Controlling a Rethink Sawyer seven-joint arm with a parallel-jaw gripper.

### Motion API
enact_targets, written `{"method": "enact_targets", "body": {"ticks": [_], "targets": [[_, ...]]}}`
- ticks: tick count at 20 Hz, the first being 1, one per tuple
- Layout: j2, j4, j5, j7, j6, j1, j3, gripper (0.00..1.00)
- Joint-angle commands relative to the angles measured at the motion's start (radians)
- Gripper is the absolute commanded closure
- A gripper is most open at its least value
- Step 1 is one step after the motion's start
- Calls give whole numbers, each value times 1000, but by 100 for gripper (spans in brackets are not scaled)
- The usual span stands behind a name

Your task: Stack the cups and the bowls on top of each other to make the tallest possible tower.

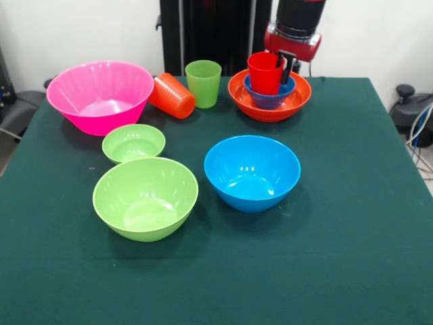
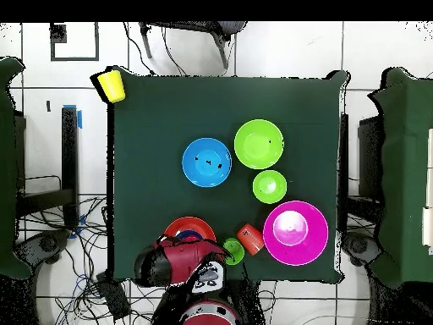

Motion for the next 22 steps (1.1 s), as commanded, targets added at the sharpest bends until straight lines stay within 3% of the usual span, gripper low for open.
{"method": "enact_targets", "body": {"ticks": [1,13,14,22], "targets": [[34,-31,-16,64,-14,14,40,100],[27,-25,-14,50,4,-15,75,100],[26,-23,-14,51,2,-14,75,0],[21,-15,-15,52,-5,-19,85,0]]}}
